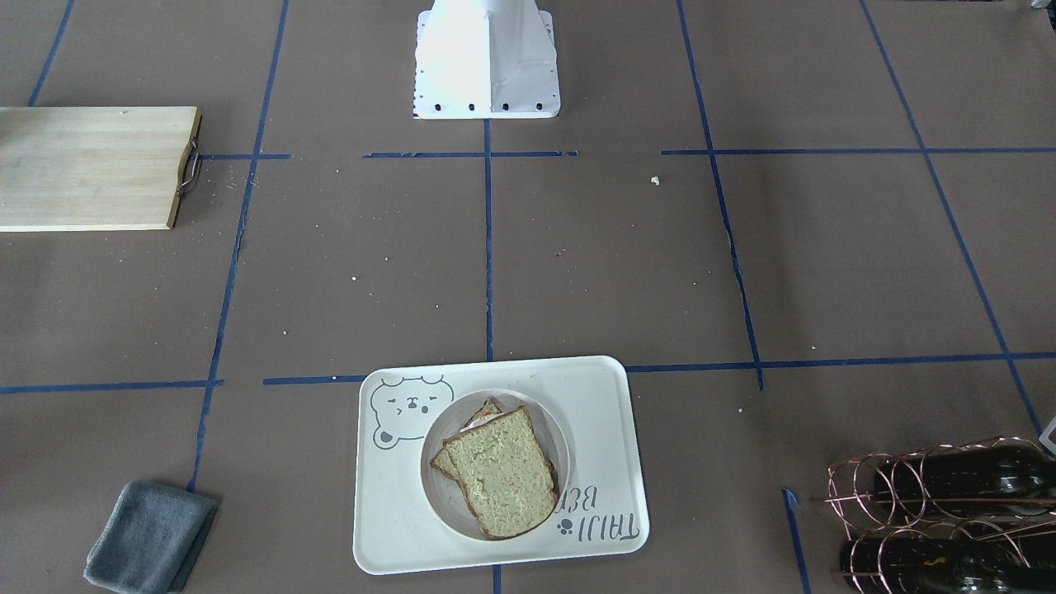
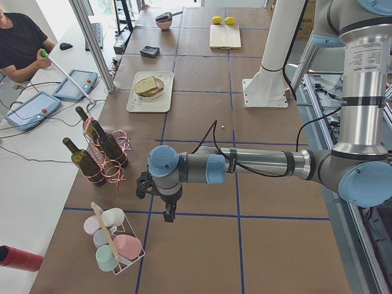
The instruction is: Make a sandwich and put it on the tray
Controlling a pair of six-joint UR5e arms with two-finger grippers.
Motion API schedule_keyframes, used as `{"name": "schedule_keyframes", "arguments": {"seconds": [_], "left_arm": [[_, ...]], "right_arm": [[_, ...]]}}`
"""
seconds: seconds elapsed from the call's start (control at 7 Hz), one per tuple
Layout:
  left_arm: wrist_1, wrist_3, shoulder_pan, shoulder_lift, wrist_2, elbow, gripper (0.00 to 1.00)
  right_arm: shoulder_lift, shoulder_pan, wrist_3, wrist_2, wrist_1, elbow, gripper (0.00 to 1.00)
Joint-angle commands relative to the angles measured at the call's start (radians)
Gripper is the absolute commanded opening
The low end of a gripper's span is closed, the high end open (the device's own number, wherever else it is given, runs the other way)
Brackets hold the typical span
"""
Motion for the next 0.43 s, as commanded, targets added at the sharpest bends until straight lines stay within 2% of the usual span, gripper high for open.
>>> {"name": "schedule_keyframes", "arguments": {"seconds": [0.0,0.29], "left_arm": [[-0.002,0.000,0.000,-0.001,0.000,-0.001,1.00],[-0.002,0.000,0.000,-0.003,0.000,-0.002,1.00]], "right_arm": [[0.000,0.000,0.000,0.000,0.001,0.000,1.00],[0.000,0.000,0.000,0.000,0.001,0.003,1.00]]}}
